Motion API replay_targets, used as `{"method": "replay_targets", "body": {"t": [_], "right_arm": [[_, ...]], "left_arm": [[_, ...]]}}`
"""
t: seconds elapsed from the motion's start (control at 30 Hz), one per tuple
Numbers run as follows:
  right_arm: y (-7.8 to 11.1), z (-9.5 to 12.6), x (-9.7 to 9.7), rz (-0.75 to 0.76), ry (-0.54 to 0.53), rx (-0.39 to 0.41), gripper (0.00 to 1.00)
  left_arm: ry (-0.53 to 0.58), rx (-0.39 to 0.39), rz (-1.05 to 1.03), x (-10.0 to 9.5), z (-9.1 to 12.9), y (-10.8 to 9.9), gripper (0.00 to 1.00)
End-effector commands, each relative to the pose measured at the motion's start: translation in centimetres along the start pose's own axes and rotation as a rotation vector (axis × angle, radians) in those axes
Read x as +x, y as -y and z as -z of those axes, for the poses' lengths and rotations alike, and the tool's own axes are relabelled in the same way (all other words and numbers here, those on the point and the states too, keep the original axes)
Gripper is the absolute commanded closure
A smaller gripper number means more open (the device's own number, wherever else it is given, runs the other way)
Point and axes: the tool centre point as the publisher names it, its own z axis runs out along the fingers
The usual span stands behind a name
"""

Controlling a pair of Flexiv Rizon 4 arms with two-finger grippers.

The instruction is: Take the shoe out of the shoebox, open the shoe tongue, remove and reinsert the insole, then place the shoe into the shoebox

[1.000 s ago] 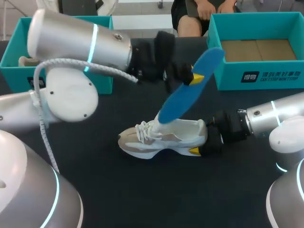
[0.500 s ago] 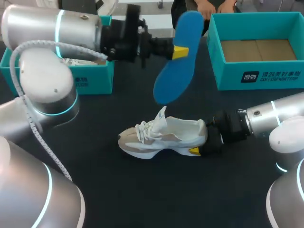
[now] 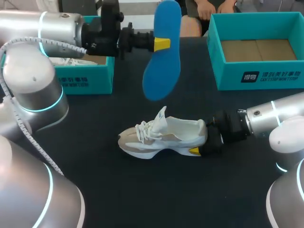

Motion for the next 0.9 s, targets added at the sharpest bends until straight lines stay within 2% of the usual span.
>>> {"method": "replay_targets", "body": {"t": [0.03, 0.57, 0.77, 0.9], "right_arm": [[0.4, -0.2, -0.1, 0.0, 0.001, 0.004, 1.0], [0.4, -0.2, -0.1, 0.0, 0.001, 0.004, 1.0], [0.4, -0.2, -0.1, 0.0, 0.001, 0.004, 1.0], [0.4, -0.2, -0.1, 0.0, 0.001, 0.004, 1.0]], "left_arm": [[0.003, 0.002, 0.0, 0.1, 0.0, -0.1, 1.0], [0.003, 0.002, 0.0, 0.1, 0.0, -0.1, 1.0], [0.067, 0.047, 0.108, 1.6, -0.1, 2.0, 1.0], [0.067, 0.07, 0.235, 2.9, -0.4, 3.6, 1.0]]}}
